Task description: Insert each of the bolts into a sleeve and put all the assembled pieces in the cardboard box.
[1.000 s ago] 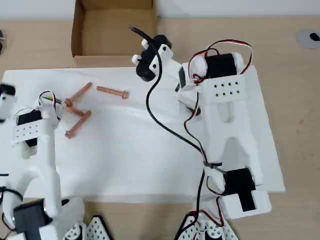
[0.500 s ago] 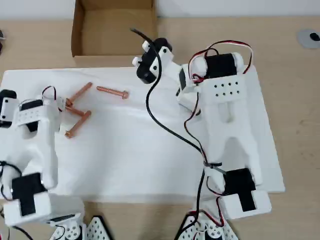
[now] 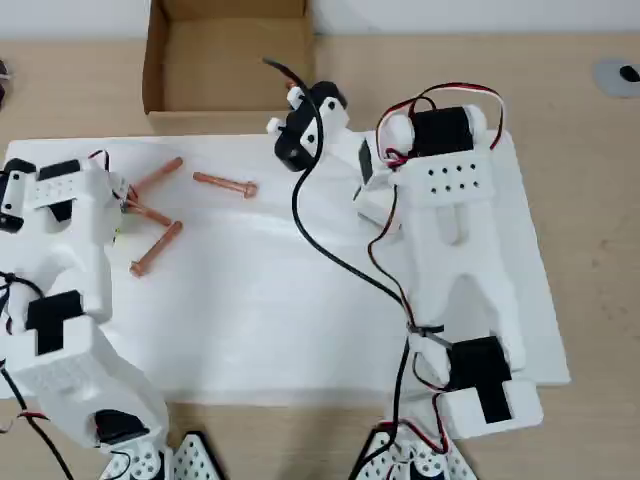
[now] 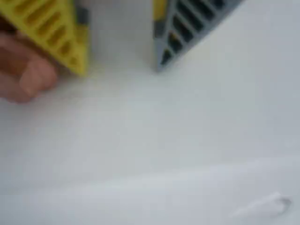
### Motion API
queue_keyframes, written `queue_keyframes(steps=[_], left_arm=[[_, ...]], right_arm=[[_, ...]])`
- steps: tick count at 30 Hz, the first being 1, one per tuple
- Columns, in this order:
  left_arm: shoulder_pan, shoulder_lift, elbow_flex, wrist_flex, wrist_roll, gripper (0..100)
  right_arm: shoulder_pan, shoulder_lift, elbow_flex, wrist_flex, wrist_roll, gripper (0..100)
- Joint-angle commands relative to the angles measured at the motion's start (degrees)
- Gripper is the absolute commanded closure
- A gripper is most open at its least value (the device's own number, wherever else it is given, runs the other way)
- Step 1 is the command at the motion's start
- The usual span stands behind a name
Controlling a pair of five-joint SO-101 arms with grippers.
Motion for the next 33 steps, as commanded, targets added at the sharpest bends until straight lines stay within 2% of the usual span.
queue_keyframes(steps=[1,6,9,14,19,23,29,33], left_arm=[[0.1,2.1,-4.4,4.0,-2.3,99],[0.1,1.9,-4.9,4.9,-2.7,99],[0.1,1.2,-6.7,8.3,-2.9,99],[-0.2,-5.3,-10.6,15.9,-7.0,99],[-0.4,-12.6,-6.9,16.0,-7.4,99],[-0.1,-14.5,-4.0,12.5,-9.2,96],[0.1,-14.4,1.9,2.3,-11.0,79],[1.0,-14.4,3.6,-3.2,-12.0,78]], right_arm=[[0.7,-2.3,-0.1,0.7,-1.7,98.8],[0.6,-2.3,-0.1,1.2,-2.4,98.8],[0.6,-2.3,0.3,1.3,-2.4,98.8],[0.6,-2.3,2.8,1.2,-2.4,98.8],[0.6,-2.3,2.9,1.2,-2.4,98.8],[0.6,-2.3,2.9,1.2,-2.4,98.8],[0.6,-2.3,2.9,1.2,-2.4,98.8],[0.6,-2.3,2.9,1.2,-2.4,98.8]])
